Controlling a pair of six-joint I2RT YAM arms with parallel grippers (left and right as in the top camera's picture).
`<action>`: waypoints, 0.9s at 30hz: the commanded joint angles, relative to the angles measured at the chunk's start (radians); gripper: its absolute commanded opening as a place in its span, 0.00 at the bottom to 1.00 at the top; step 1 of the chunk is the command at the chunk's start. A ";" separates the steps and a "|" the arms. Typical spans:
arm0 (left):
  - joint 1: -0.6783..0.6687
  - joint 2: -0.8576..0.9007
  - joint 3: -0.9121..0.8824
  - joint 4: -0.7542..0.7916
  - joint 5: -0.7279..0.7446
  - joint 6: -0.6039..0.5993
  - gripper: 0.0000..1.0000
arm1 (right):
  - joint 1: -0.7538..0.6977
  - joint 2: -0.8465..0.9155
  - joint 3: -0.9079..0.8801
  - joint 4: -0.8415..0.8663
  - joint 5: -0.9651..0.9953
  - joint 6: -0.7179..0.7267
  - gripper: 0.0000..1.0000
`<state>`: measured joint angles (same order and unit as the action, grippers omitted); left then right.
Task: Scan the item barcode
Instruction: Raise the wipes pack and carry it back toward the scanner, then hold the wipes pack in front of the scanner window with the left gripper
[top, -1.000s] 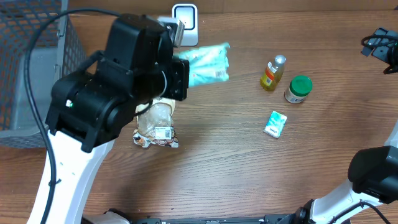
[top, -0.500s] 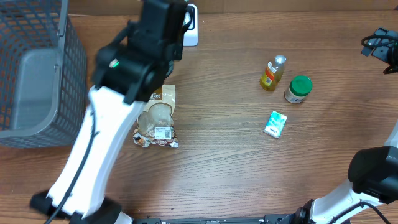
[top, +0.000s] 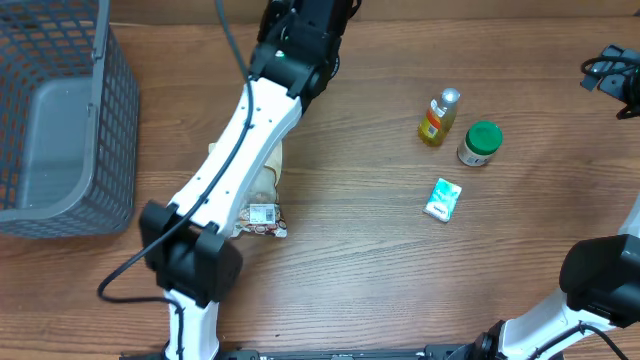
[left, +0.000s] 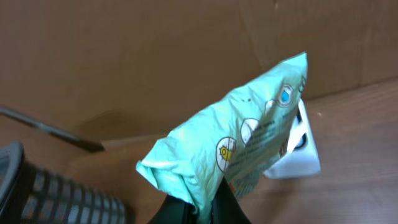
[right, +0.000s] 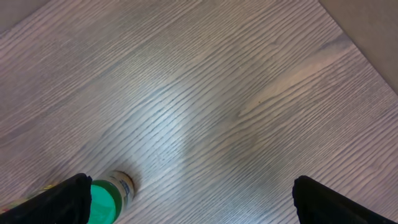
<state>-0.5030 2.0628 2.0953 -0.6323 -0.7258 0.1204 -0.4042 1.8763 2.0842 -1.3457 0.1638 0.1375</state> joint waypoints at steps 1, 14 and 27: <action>0.000 0.084 0.021 0.121 -0.100 0.207 0.04 | -0.001 -0.006 0.009 0.005 0.008 0.005 1.00; 0.058 0.303 0.021 0.507 -0.198 0.426 0.04 | -0.001 -0.006 0.009 0.005 0.008 0.005 1.00; 0.081 0.373 0.021 0.583 -0.090 0.426 0.04 | -0.001 -0.006 0.009 0.005 0.008 0.005 1.00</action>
<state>-0.4145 2.3978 2.0953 -0.0589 -0.8497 0.5331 -0.4042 1.8763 2.0842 -1.3457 0.1642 0.1379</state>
